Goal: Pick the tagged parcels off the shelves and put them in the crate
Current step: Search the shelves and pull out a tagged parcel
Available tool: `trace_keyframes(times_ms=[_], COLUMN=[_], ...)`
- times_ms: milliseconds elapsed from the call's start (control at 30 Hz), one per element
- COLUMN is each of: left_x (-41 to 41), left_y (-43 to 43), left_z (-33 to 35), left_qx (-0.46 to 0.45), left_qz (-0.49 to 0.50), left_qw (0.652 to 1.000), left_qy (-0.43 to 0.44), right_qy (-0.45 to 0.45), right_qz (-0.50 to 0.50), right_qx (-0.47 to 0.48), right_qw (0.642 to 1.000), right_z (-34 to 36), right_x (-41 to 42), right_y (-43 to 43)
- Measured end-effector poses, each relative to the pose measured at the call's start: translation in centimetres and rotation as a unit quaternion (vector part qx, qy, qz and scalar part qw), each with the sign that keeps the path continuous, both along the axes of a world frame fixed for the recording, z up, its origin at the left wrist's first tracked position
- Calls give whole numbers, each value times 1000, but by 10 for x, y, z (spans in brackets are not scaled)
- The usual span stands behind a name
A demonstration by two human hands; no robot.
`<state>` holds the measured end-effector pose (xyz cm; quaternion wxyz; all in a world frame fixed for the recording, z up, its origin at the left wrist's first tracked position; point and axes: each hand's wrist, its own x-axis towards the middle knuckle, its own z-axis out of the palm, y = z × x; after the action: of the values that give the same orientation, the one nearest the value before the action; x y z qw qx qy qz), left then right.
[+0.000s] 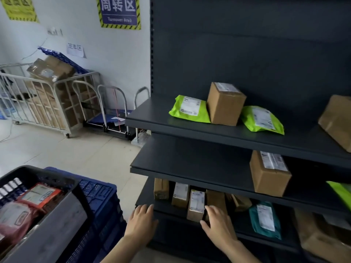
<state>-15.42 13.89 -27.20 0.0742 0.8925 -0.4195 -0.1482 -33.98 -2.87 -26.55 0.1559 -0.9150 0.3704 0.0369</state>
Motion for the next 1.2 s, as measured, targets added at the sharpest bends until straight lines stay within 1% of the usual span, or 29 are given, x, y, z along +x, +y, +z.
trace_keyframes(times_ms=[167,333,467,667,833,933,1200], left_x=[-37,-55,-53,-31,-11,-3,16], left_y=[-40,-68,-78,-86,-88,-93,-126], left_z=[-5,-15,-28,-47,-83,-110,-205], left_qx=[0,-2,11,37,46,53,25], left_qz=[-15,-25,-37,-73,-71,-65,-52], left_qw=[1000,999,999,996,995,994,998], left_qy=[-1,20,25,38,60,67,39], right_qy=[24,45,55,78,91,87,8], right_qz=[-16,-28,-33,-59,-76,-89,-110], right_qx=[11,34,50,81,120,122,89], right_qw=[1000,998,997,992,986,985,990], right_z=[-2,-8,-14,-32,-71,-102,-197], right_x=[-42,-62,-63,-41,-12,1,27], right_y=[-31,-55,-58,-55,-51,-50,-76])
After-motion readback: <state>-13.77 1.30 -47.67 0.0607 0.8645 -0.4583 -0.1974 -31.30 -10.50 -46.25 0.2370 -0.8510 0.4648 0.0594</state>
